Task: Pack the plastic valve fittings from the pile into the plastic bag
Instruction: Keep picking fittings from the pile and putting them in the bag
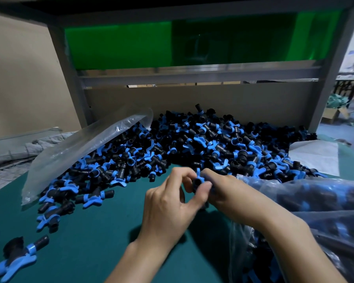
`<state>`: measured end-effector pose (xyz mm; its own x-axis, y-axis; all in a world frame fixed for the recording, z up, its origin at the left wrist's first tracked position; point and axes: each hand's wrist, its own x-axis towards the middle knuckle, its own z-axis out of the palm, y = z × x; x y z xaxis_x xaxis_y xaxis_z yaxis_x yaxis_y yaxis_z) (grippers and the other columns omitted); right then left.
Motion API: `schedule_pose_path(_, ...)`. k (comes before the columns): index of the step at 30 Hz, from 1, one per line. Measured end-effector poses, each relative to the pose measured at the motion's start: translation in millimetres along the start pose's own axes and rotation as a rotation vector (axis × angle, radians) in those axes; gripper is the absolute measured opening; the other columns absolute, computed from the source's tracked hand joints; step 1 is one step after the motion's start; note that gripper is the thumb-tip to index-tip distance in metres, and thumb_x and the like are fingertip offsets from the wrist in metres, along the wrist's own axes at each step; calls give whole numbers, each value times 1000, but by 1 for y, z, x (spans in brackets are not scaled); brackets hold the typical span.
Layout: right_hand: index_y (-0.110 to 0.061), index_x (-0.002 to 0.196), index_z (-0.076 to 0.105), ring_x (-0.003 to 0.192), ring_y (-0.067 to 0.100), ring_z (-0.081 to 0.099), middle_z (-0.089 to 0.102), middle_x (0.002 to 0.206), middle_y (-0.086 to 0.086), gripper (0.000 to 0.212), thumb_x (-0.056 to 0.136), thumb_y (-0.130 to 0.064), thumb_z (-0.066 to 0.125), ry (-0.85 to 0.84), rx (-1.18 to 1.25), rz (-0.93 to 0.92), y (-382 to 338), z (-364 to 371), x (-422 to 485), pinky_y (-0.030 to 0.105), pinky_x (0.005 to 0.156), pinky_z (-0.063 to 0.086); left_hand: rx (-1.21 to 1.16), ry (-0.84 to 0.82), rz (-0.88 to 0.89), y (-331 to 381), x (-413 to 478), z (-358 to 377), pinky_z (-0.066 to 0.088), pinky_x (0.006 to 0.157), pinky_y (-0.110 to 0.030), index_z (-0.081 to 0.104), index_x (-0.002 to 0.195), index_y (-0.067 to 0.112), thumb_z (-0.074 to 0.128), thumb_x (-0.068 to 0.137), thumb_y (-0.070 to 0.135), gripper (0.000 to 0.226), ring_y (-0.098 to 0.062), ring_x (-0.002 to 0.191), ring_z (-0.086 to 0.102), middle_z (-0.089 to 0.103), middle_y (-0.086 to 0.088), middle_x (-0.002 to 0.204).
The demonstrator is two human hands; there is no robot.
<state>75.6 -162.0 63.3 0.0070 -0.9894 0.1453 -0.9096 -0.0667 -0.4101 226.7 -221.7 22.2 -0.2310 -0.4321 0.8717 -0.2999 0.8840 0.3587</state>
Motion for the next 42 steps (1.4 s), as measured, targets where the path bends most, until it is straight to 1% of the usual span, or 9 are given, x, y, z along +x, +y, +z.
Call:
schedule_pose_path(3,-33,98,44,72,2,47,53,80,-15,6,100,-34,50,70,80,-10,2,1,1,28,68,37,-301,22,-301,0,9,-1,47,55,-26,57,93,30,58,91,49,19,-7,56,57,64,13,75)
schedule_pose_path(6,-33,102,50,72,4,52,57,80,-12,10,101,-42,45,132,174,7,-1,0,3,30,68,43,-646,107,-684,-8,18,-2,39,44,-21,57,83,18,61,88,51,33,-11,47,48,60,6,64)
schedule_pose_path(9,-36,102,50,78,13,59,62,83,-6,14,101,-46,40,150,198,20,-4,-1,4,38,75,50,-658,107,-834,-18,18,-1,38,41,-21,55,79,11,58,80,57,46,-11,43,48,57,6,59)
schedule_pose_path(16,-36,103,49,81,16,60,62,84,-4,17,102,-46,36,130,170,36,-2,0,3,41,78,50,-638,87,-855,-17,16,0,39,42,-21,56,80,10,57,78,60,50,-12,44,50,56,9,58)
schedule_pose_path(24,-36,105,50,64,7,48,55,73,-8,17,102,-47,37,135,146,44,0,0,4,29,62,41,-629,93,-821,-16,16,0,37,42,-21,54,79,11,56,94,43,36,-12,43,48,55,9,58)
schedule_pose_path(31,-36,106,50,63,5,48,56,74,-9,16,102,-47,38,145,117,55,-3,-2,3,28,61,40,-634,91,-828,-19,15,1,37,42,-21,56,82,11,57,95,43,35,-10,43,47,55,8,58)
schedule_pose_path(33,-35,111,50,72,3,52,56,81,-13,17,102,-45,40,140,61,58,-7,-6,2,28,66,42,-638,86,-839,-21,13,2,38,42,-21,58,84,12,55,96,42,32,-9,44,47,56,5,60)
schedule_pose_path(38,-35,132,42,99,12,55,57,119,-16,32,101,-45,41,179,-116,60,-30,-30,-22,36,86,46,-669,125,-950,-22,2,-4,40,38,-21,59,87,14,52,100,35,26,-8,46,53,60,2,69)
schedule_pose_path(42,-36,135,40,115,17,50,55,127,-10,43,97,-55,43,151,-296,58,-50,-46,-55,35,96,40,-665,97,-1025,-12,-17,-16,39,37,-20,59,90,13,53,100,30,21,-11,45,56,64,1,71)
